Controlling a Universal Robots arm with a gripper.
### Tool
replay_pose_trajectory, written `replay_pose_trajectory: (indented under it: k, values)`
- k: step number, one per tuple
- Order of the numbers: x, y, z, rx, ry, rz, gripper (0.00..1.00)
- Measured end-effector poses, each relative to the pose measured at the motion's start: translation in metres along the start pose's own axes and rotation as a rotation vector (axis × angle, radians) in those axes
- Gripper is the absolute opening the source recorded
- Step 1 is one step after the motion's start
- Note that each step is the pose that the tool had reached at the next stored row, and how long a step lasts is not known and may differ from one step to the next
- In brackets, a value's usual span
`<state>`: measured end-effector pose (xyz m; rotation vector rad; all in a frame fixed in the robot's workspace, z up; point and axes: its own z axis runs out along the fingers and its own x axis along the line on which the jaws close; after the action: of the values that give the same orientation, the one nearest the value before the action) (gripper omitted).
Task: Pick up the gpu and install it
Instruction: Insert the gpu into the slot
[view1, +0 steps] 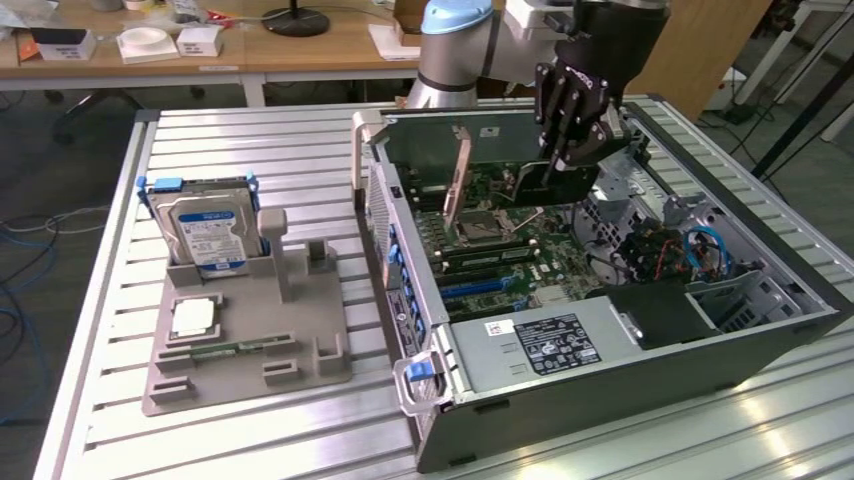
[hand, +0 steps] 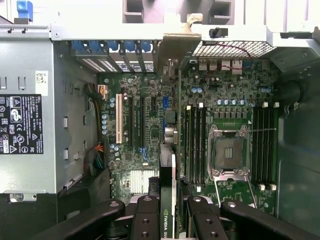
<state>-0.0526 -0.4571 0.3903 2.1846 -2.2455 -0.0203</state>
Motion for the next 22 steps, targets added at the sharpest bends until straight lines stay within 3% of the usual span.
replay_pose_trajectory:
  k: [7, 18, 22]
  values:
    - [0.000, 0.0001, 0.0016, 0.0003, -0.0019, 0.000, 0.26]
    - [-0.002, -0.0002, 0.0169, 0.0009, -0.0109, 0.000, 0.26]
    - [-0.002, -0.0002, 0.0172, 0.0009, -0.0110, 0.000, 0.26]
